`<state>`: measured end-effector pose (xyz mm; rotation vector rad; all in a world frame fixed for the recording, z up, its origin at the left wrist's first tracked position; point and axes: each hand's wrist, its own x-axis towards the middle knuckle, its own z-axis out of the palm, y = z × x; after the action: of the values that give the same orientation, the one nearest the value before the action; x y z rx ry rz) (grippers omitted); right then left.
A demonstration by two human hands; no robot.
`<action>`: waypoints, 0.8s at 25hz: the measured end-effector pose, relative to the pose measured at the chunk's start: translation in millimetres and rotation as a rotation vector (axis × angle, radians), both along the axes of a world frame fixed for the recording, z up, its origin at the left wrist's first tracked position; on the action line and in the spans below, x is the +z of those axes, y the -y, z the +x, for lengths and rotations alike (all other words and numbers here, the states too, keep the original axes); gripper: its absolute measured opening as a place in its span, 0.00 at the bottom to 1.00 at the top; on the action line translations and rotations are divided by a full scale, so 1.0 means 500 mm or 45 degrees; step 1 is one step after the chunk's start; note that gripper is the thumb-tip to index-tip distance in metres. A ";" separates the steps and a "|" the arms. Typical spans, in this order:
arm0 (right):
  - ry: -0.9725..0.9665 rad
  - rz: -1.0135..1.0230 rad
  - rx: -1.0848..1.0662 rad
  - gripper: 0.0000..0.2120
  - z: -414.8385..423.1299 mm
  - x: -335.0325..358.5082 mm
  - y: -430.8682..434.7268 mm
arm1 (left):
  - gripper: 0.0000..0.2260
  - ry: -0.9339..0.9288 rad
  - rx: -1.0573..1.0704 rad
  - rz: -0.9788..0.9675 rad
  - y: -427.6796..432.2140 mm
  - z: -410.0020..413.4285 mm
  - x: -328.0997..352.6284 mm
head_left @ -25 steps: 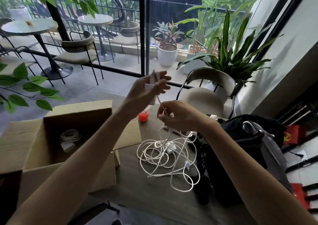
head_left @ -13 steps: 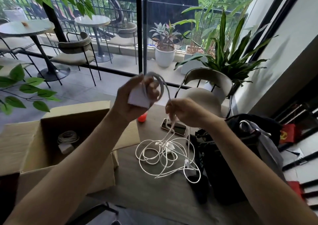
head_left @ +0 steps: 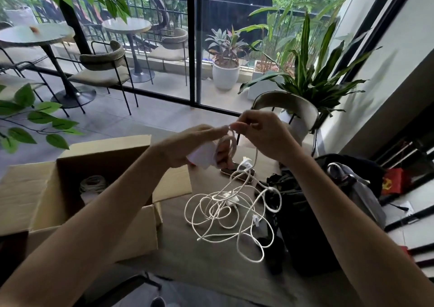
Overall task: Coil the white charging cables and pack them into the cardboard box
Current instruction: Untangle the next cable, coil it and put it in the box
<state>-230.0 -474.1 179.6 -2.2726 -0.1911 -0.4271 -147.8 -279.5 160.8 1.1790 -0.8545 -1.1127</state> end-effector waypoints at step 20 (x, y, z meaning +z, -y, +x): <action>-0.478 -0.105 0.188 0.10 -0.022 -0.054 -0.034 | 0.15 0.431 0.803 -0.425 0.073 0.034 0.011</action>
<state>-240.8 -457.1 152.7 -2.3521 -0.1844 0.0883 -130.9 -315.9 166.0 1.2439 -0.7996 -0.2492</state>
